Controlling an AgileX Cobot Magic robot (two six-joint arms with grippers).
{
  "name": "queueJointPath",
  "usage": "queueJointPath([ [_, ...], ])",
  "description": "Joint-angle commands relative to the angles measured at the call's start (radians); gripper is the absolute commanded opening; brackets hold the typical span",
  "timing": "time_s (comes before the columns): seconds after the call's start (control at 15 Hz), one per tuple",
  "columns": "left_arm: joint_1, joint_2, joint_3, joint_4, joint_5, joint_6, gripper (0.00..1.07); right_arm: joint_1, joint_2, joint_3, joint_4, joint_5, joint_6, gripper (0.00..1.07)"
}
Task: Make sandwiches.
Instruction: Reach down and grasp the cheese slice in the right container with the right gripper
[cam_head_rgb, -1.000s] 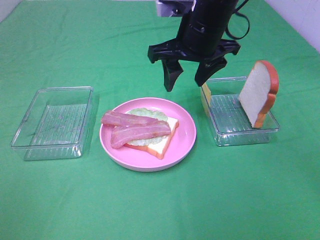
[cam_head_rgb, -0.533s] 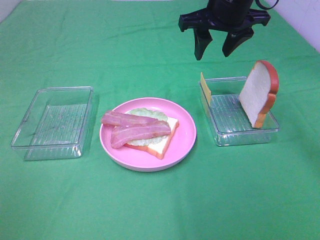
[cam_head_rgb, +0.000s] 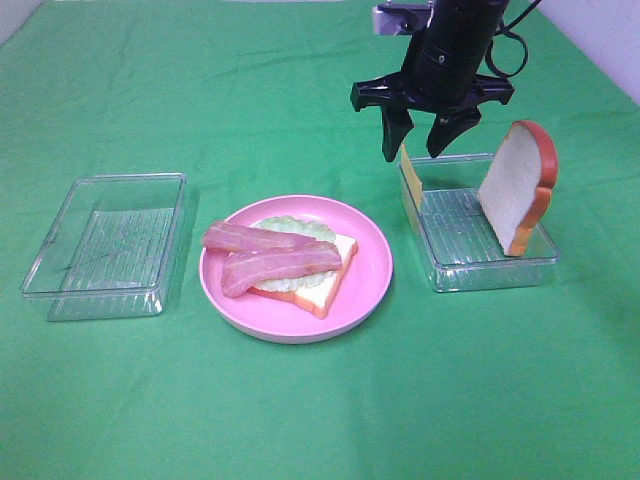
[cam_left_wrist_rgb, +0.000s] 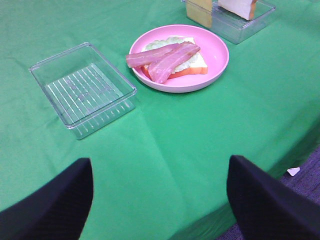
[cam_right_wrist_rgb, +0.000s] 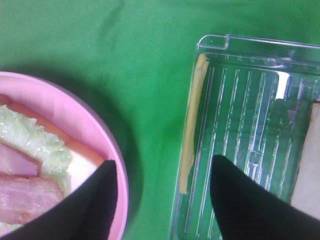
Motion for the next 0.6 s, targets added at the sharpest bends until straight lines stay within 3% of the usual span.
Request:
queueJointPath([
  [0.07,-0.003,-0.018,0.001,-0.008,-0.011,-0.004,0.71,0.001,0.056,-0.005,-0.004,-0.041,-0.013,0.50],
  [0.27,-0.003,-0.018,0.001,-0.008,-0.011,-0.004,0.71,0.001,0.089,-0.005,-0.026,-0.056,-0.013,0.45],
  [0.6,-0.003,-0.018,0.001,-0.008,-0.011,-0.004,0.71,0.001,0.085,-0.005,-0.055,-0.055,-0.013,0.17],
])
